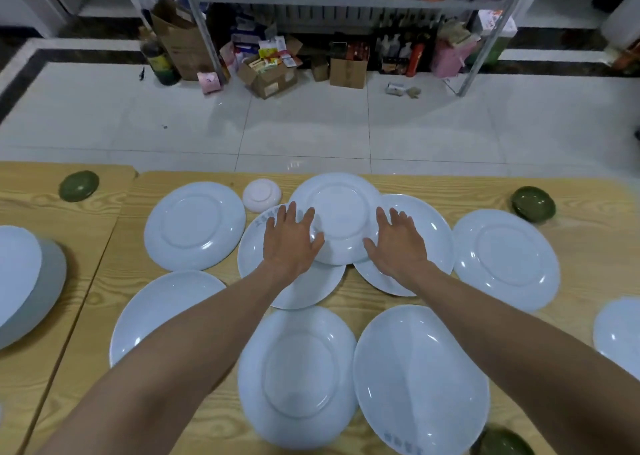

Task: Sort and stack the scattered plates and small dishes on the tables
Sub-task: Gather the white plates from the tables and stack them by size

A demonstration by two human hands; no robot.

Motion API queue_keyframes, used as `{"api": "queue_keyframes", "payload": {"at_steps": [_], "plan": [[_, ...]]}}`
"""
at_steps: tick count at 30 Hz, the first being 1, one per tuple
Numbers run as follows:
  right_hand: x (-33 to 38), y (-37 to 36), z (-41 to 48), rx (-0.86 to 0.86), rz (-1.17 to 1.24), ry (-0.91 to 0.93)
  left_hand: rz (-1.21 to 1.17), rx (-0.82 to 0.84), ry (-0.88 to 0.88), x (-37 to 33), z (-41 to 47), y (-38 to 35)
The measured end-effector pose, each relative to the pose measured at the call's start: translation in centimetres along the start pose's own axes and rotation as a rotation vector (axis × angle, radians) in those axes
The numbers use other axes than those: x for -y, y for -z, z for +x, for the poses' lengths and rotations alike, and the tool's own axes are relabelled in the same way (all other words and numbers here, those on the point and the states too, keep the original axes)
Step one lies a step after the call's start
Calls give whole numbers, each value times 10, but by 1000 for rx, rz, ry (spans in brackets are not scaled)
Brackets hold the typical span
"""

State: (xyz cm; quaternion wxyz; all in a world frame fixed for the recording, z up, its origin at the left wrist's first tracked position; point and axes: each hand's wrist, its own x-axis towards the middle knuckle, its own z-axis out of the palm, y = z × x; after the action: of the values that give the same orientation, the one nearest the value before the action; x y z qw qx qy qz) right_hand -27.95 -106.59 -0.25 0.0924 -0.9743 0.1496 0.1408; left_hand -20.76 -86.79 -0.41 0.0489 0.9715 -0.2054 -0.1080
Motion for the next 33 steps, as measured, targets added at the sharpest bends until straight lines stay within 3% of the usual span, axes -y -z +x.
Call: {"api": "queue_keyframes", "payload": {"at_steps": [6, 11, 15, 19, 26, 33], "plan": [[3, -3, 29, 56, 370, -160, -54, 54, 113, 3, 22, -17], [9, -9, 48, 34, 795, -416, -550, 74, 351, 3, 38, -24], [9, -12, 52, -5, 844, -472, -778, 29, 463, 4, 43, -22], [11, -7, 46, -10, 832, -479, -830, 53, 532, 7, 43, -18], [14, 20, 27, -42, 825, -459, -886, -8, 516, 3, 26, 10], [19, 50, -11, -185, 879, -400, -934, -117, 471, -1, -6, 59]]}}
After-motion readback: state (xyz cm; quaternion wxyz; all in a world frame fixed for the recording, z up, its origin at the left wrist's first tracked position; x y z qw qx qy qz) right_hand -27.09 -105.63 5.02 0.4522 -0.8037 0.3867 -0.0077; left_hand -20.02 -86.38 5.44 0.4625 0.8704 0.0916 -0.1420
